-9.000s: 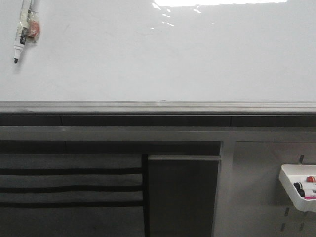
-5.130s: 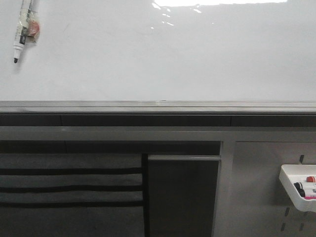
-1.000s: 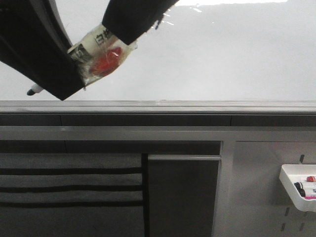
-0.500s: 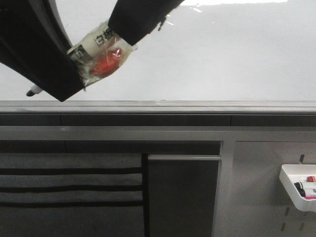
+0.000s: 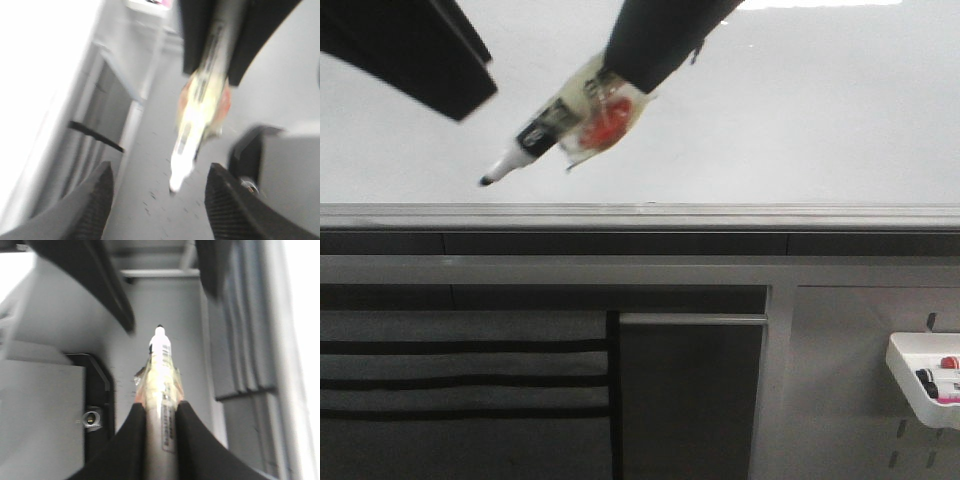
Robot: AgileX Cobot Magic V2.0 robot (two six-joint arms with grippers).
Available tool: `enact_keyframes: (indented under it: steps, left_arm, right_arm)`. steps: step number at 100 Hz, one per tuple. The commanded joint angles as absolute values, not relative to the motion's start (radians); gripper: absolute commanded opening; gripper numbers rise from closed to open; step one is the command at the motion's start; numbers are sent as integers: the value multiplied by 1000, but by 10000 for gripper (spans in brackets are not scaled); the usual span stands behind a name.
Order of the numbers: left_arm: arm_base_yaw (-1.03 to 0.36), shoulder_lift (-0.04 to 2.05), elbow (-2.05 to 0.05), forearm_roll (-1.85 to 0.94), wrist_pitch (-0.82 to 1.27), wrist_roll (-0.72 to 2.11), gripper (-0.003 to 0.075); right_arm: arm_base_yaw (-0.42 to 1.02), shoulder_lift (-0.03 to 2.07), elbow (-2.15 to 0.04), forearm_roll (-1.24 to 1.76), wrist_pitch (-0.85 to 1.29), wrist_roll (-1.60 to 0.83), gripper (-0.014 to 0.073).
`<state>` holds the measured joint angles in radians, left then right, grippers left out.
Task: Write number 3 on whiteboard
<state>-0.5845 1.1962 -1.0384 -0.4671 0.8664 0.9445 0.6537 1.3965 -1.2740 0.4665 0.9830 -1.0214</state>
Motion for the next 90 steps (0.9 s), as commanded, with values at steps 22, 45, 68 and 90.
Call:
enact_keyframes:
  steps: [22, 45, 68, 90]
  left_arm:
    - [-440, 959, -934, -532, 716, 804, 410]
    - [-427, 849, -799, -575, 586, 804, 410]
    - [-427, 847, -799, -577, 619, 804, 410]
    - [-427, 847, -799, -577, 621, 804, 410]
  right_arm:
    - [490, 1183, -1210, 344, 832, -624, -48]
    - [352, 1053, -1001, 456, 674, -548, -48]
    - [354, 1074, -996, 498, 676, -548, -48]
    - [354, 1179, -1184, 511, 802, -548, -48]
